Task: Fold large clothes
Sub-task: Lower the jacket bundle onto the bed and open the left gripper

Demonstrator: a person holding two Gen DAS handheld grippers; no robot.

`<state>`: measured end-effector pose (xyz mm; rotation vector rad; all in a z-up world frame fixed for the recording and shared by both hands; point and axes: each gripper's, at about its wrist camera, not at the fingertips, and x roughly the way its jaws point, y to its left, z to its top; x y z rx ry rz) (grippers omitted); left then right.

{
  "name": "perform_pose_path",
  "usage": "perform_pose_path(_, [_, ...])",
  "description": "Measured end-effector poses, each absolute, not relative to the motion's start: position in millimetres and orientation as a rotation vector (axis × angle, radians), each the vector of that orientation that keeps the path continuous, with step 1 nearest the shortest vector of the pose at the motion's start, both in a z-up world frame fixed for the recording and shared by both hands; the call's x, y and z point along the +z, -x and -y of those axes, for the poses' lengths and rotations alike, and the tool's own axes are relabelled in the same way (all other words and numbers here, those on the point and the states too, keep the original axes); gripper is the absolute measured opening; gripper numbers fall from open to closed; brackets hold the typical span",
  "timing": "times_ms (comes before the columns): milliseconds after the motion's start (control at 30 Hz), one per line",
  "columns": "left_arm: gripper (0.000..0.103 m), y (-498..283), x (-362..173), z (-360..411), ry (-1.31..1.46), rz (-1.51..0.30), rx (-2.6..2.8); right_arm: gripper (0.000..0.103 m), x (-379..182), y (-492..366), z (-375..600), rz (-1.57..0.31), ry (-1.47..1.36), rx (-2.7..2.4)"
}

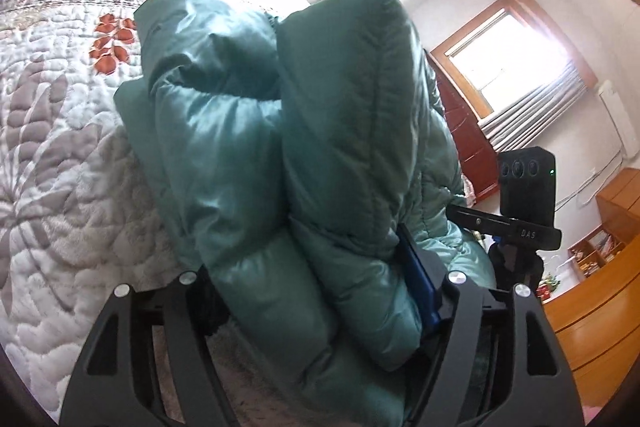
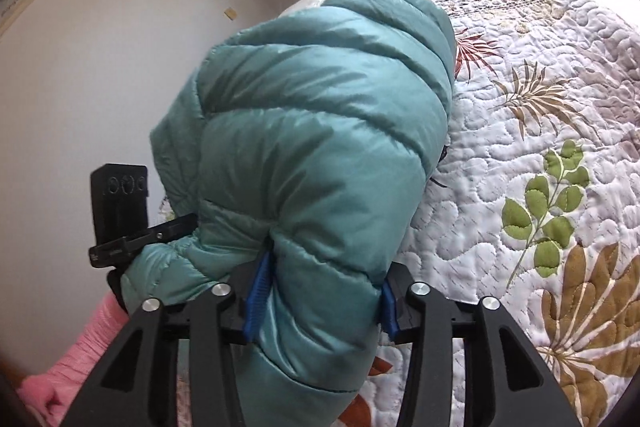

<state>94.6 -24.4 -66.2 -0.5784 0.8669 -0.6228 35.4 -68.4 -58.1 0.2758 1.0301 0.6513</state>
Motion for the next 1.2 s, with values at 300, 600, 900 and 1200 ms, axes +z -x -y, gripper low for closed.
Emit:
perform_pose_path(300, [0.080,-73.6,-58.7,2.3,0.569,-0.864,-0.506,0.067,-40.5,-23.9,64.7,-0.983,-0.137,0.540])
perform_pose_path(600, [0.083,-58.4,12.0,-13.9,0.497,-0.712,-0.387,0.069,10.7,14.2,56.4,-0.857,-0.081,0.549])
perform_pose_path(900, [0.039,-112.3,8.1,0.2,0.581,-0.836,-0.452,0.069,10.5,30.7,37.5,-0.872,-0.073,0.609])
perform_pose_path(1200, [0.033,-105.1,-28.1,-32.9,0.577,-0.903,-0.418,0.069,0.4,27.1,31.6,-0.907,-0.092,0.636])
